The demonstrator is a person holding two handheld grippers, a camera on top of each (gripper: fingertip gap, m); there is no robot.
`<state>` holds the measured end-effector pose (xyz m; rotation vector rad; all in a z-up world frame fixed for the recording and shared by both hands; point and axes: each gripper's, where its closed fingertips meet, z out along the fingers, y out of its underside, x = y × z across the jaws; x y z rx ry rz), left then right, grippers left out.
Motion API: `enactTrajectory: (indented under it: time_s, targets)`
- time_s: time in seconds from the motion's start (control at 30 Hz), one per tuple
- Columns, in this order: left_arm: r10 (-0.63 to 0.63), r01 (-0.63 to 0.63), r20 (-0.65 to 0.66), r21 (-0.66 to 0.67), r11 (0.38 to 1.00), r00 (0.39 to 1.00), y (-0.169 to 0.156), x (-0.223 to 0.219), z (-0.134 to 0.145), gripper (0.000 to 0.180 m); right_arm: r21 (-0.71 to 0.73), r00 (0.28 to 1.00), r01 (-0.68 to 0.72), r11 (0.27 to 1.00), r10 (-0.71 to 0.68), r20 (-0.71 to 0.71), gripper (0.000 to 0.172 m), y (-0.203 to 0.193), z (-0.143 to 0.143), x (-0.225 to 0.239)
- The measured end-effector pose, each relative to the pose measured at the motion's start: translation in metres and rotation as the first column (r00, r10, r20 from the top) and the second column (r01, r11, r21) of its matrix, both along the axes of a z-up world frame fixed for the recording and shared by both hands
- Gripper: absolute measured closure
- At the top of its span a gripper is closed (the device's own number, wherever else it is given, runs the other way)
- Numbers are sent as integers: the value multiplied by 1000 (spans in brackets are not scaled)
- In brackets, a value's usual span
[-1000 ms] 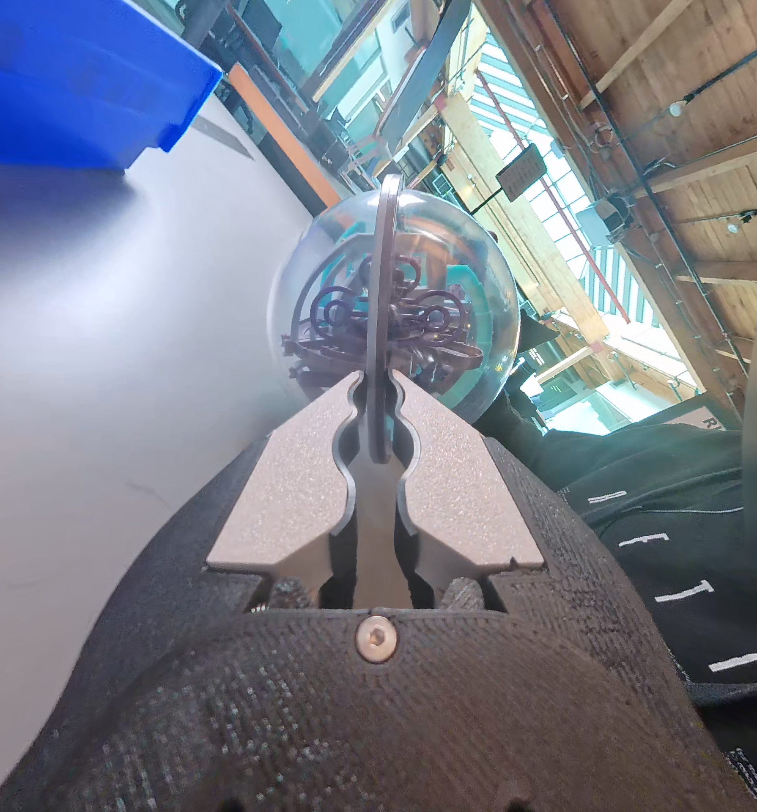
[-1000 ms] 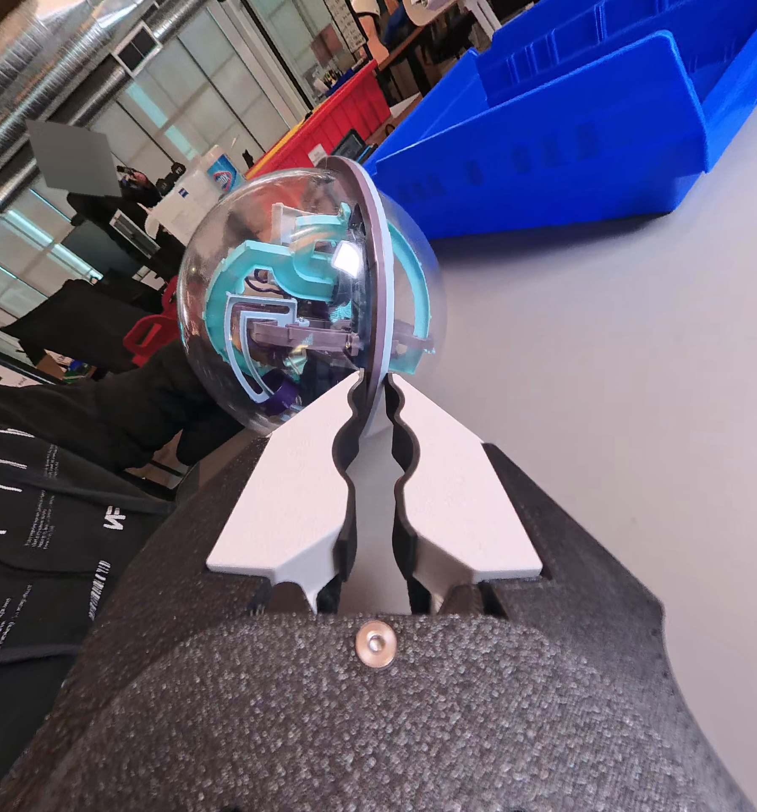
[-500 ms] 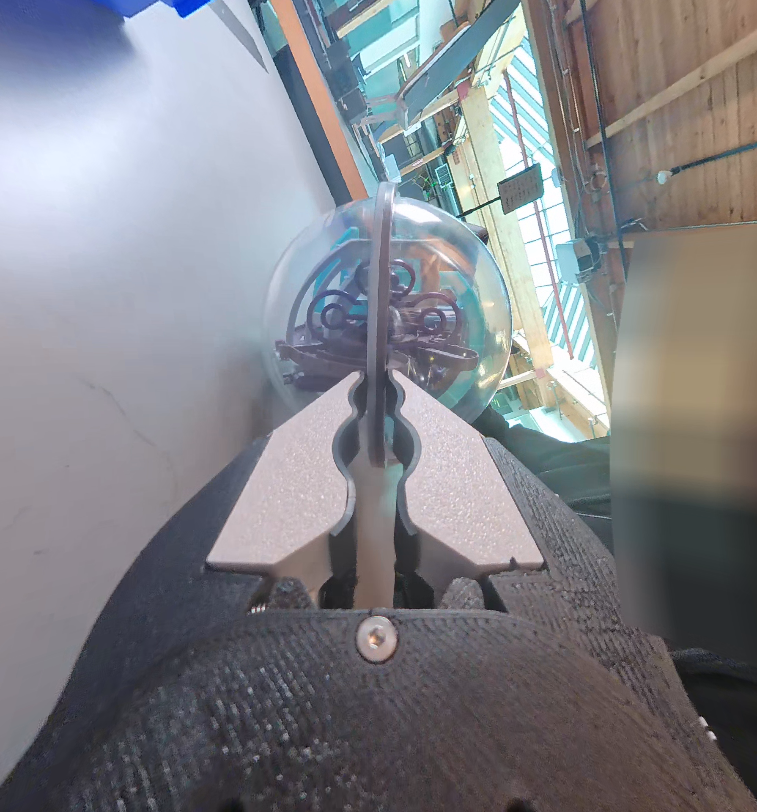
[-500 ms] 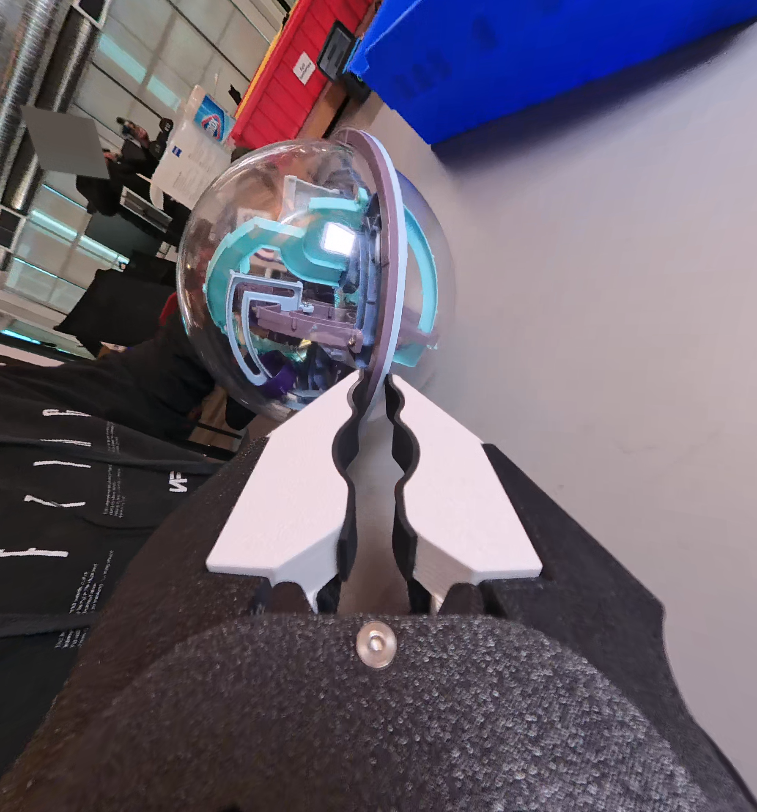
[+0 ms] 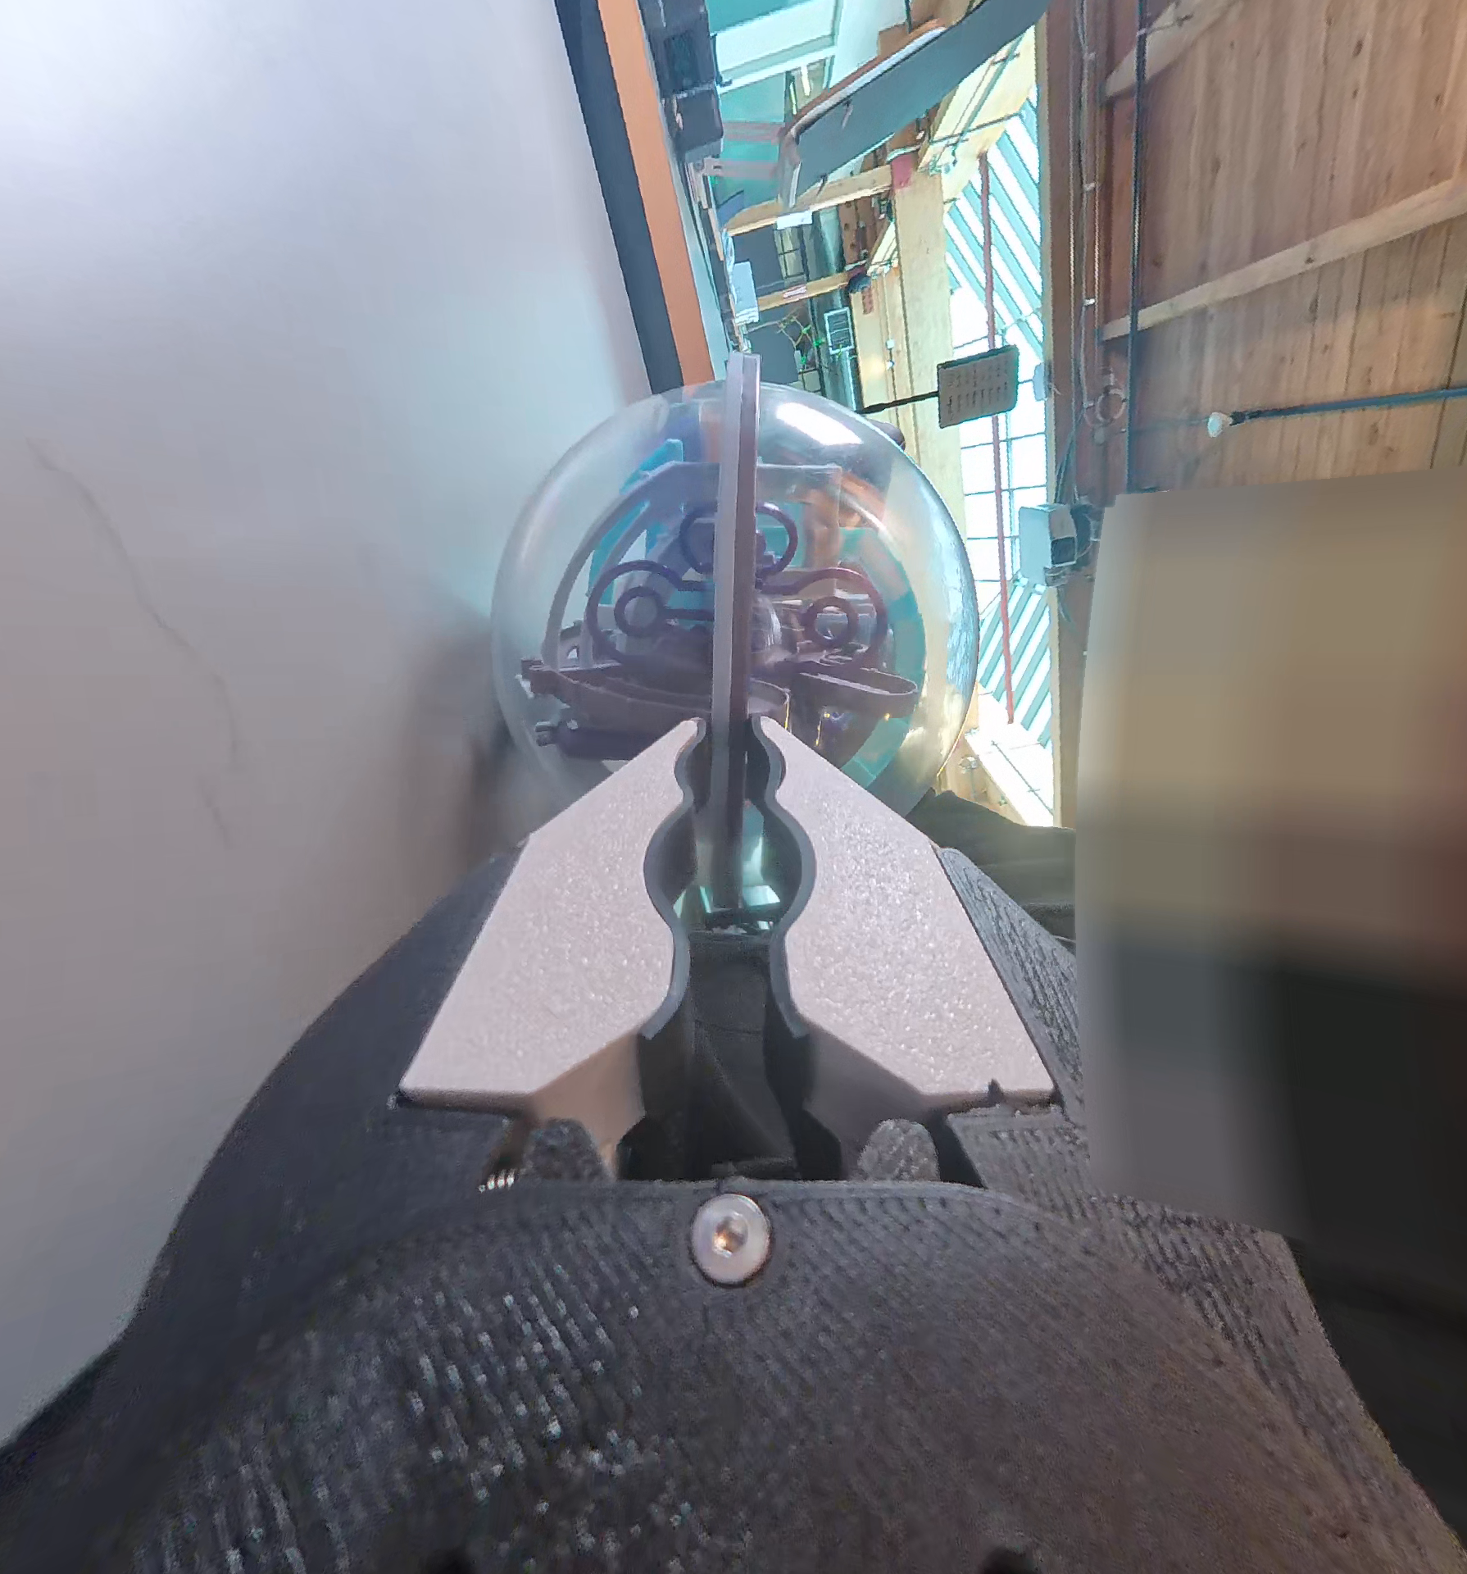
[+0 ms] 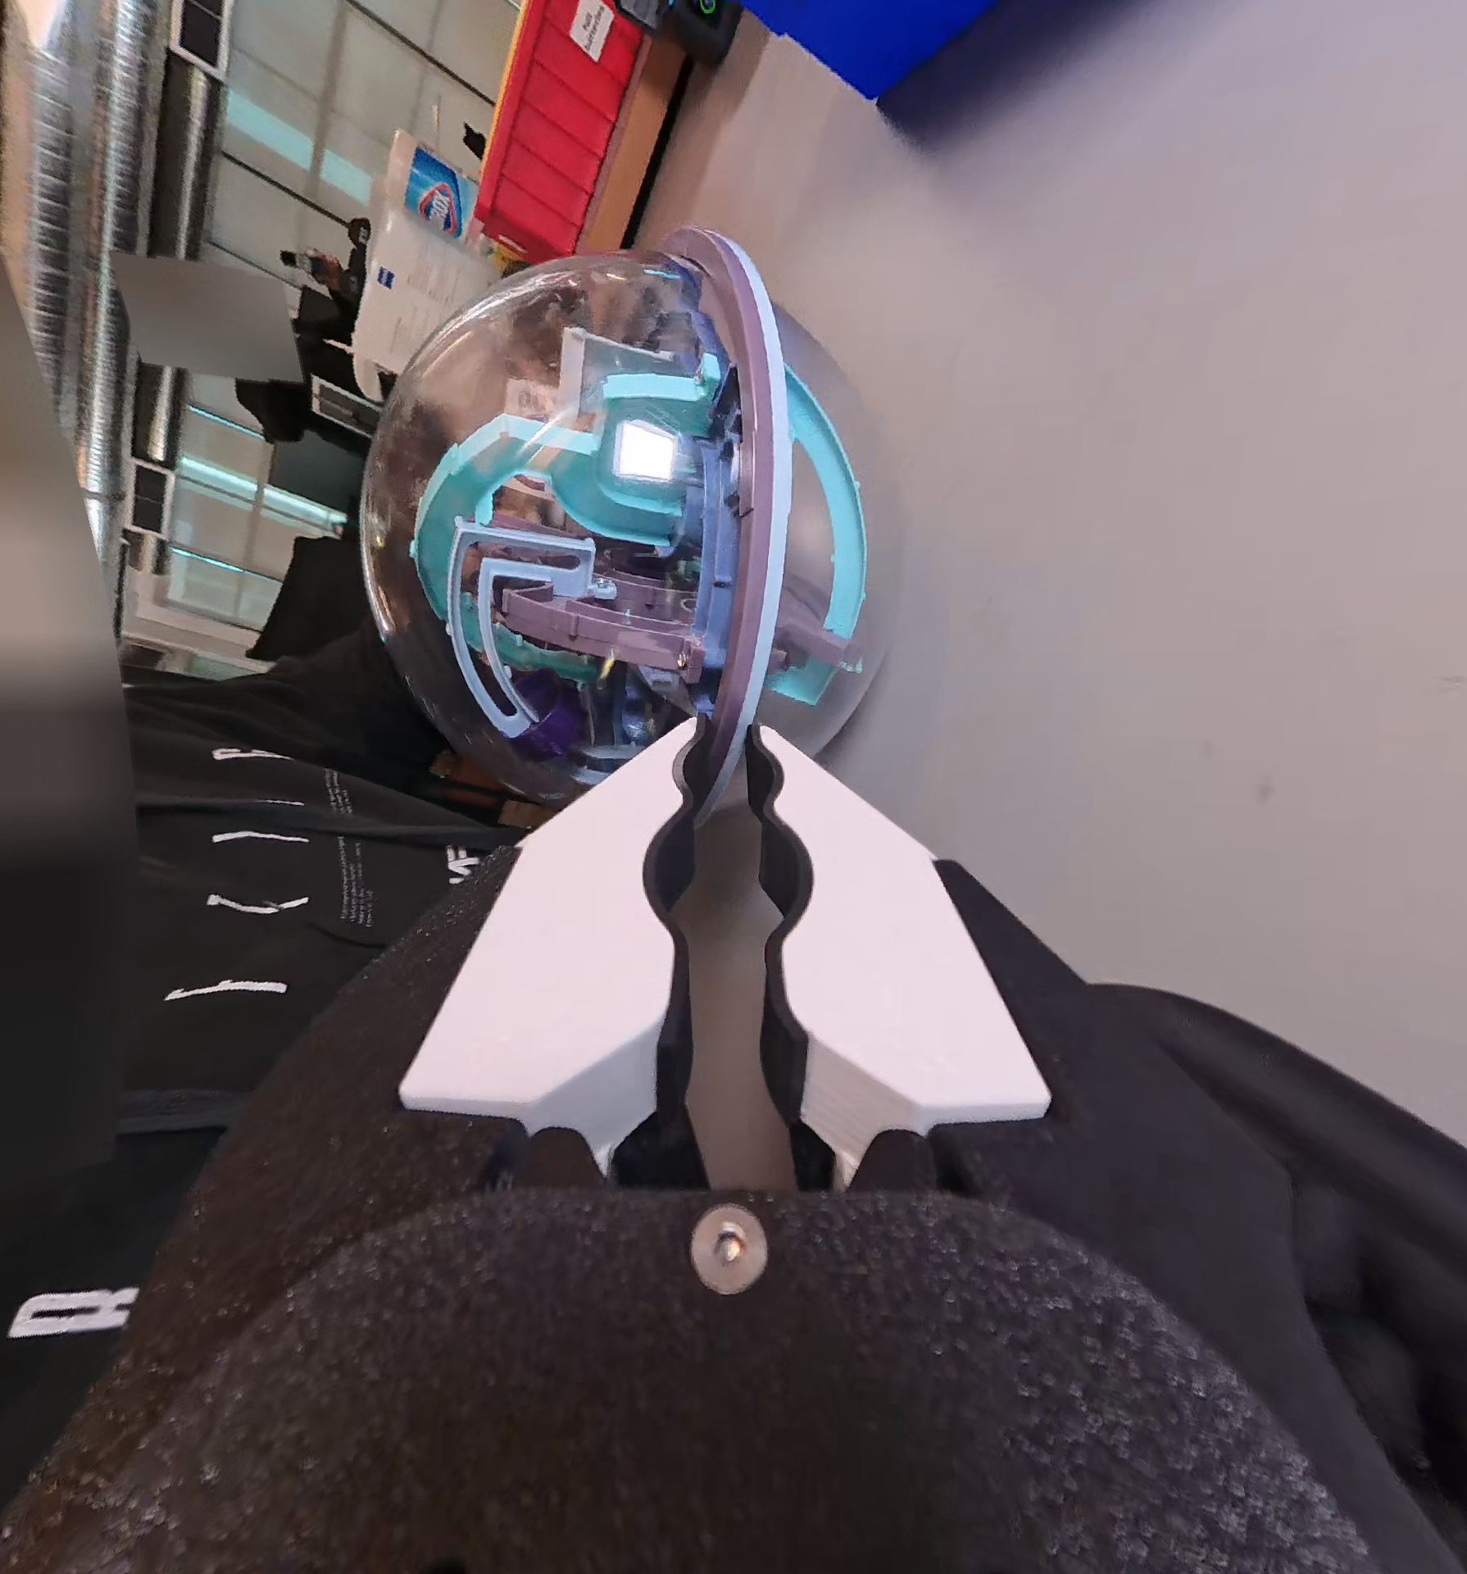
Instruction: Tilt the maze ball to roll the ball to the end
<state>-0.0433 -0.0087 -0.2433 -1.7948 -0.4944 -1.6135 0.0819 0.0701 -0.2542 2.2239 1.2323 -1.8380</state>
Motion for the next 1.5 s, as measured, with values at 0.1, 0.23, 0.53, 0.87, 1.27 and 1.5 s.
enactTrajectory:
  time_s: [0.1,0.23,0.53,0.87,1.27,1.5]
  targets:
    - [-1,2,39,-32,999,999,-8,6,-1,174,-43,1000,-5,999,6,23,167,-7,1,5]
    - [-1,7,98,-70,998,995,-17,14,-4,174,-84,998,-12,996,17,60,166,-16,4,13]
    - [-30,28,34,48,998,999,-18,15,3,162,-109,999,-16,994,21,45,166,-14,4,13]
    - [181,415,-729,555,721,660,28,46,57,57,-93,999,-27,995,25,-22,166,-4,12,-6]
    - [17,479,-728,469,742,685,59,53,52,75,284,957,109,953,-23,-290,112,22,34,-11]
    - [44,313,-639,435,844,768,71,27,50,78,669,945,132,731,112,-308,65,-27,29,-3]
